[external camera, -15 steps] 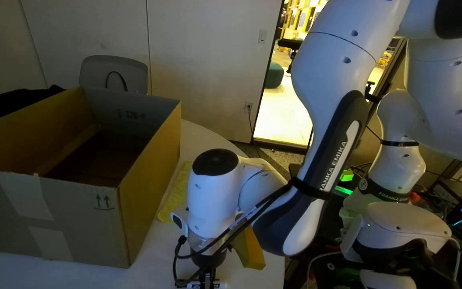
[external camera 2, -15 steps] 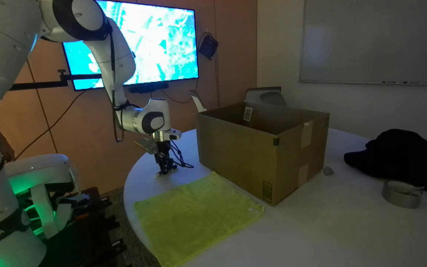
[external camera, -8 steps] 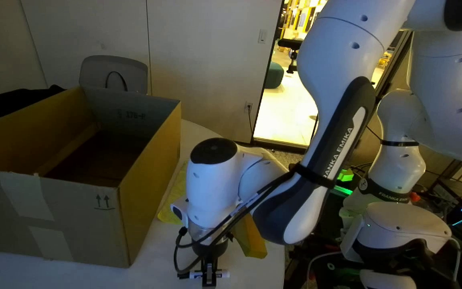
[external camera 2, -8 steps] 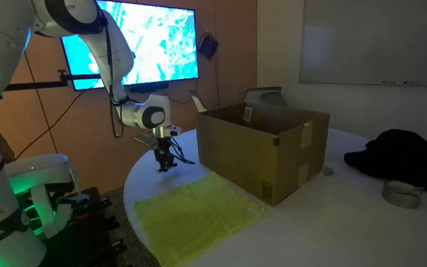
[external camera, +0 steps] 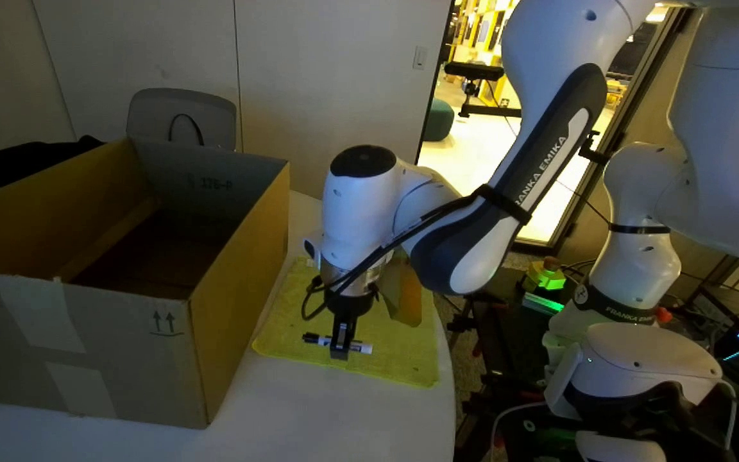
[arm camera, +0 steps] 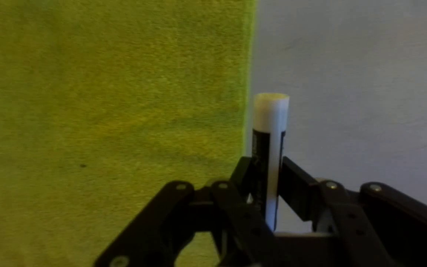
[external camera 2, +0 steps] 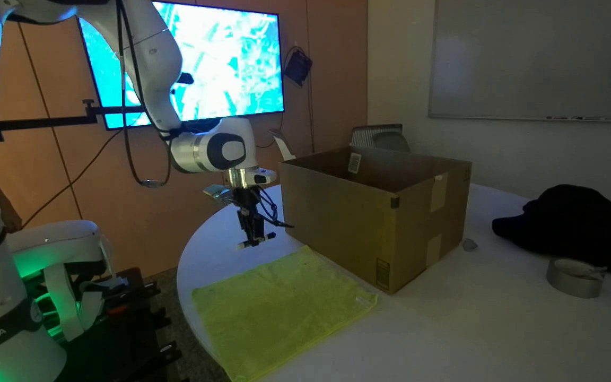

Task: Put the black marker on the yellow towel, fold the towel and place it inside the brown box

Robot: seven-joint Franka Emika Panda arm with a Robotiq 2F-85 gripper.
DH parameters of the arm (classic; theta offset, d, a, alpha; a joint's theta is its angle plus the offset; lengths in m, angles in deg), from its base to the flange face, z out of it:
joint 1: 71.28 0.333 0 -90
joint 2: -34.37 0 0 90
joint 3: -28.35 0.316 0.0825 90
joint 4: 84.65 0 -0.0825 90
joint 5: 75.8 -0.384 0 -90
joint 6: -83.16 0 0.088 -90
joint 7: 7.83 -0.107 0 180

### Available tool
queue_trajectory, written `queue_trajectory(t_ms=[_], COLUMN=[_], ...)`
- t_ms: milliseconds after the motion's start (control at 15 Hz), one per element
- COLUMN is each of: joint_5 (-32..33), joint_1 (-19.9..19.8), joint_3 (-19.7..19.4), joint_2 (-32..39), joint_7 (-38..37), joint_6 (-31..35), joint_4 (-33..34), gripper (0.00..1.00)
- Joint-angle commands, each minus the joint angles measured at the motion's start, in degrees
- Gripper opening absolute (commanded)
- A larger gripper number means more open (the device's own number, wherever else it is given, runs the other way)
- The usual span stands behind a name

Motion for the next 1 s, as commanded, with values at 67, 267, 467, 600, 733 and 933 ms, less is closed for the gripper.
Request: queue_trajectory(t_ms=[67, 267, 467, 600, 733, 933], joint_5=[10.34, 15.50, 17.16, 17.03, 16.07, 15.32], joint_1=[0.18, -0.99, -3.02, -4.00, -4.71, -5.15], joint_3=[-5.87, -7.19, -6.55, -6.06, -5.63, -5.32], joint_2=[-2.42, -0.86, 1.42, 3.38, 5.43, 8.20], joint_7=[-12.59, -19.10, -22.52, -23.35, -22.94, -22.30], joint_6=[-3.14, -5.75, -8.04, -8.42, -9.10, -9.80], joint_4=[-2.33, -1.61, -0.77, -0.19, 0.54, 1.66], gripper=[0.08, 0.08, 0.08, 0.08, 0.08, 0.08])
